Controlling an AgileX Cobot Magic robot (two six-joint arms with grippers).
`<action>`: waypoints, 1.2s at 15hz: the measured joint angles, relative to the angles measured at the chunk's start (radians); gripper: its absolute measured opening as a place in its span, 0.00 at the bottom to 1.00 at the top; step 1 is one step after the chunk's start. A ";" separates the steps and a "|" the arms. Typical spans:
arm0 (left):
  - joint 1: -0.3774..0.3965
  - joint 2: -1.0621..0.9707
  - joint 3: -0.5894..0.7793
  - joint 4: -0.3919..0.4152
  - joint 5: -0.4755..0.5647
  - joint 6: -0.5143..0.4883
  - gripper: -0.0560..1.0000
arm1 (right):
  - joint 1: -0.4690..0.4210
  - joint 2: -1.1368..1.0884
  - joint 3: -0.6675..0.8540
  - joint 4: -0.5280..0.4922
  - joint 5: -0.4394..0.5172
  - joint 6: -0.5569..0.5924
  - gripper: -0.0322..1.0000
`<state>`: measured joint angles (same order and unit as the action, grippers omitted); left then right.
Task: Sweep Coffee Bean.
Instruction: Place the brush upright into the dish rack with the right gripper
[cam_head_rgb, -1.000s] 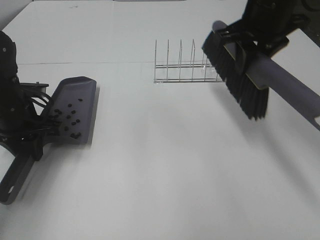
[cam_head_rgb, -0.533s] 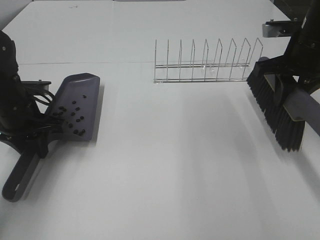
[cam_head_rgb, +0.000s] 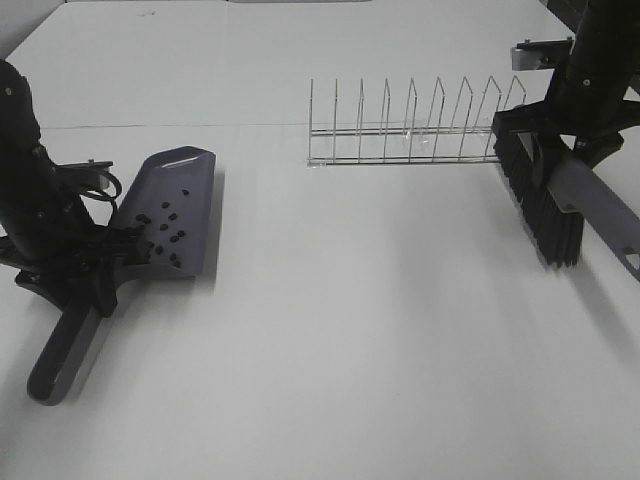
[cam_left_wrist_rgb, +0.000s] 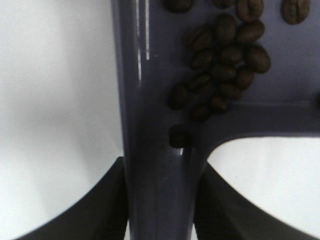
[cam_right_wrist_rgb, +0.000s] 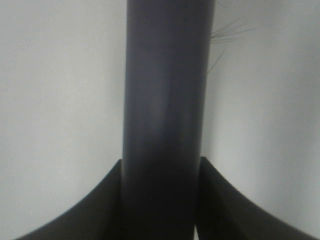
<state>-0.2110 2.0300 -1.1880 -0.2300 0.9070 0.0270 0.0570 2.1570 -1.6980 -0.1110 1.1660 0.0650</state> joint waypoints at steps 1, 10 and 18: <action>0.000 0.000 0.000 0.000 0.002 0.000 0.35 | 0.000 0.042 -0.064 -0.011 0.016 0.000 0.30; 0.000 0.000 0.000 -0.003 0.020 0.002 0.35 | -0.050 0.257 -0.372 0.037 -0.004 -0.023 0.30; 0.000 0.000 0.000 -0.015 0.020 0.002 0.35 | -0.054 0.287 -0.446 0.043 -0.135 0.008 0.30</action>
<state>-0.2110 2.0300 -1.1880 -0.2450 0.9270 0.0290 0.0030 2.4440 -2.1440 -0.0680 1.0310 0.0730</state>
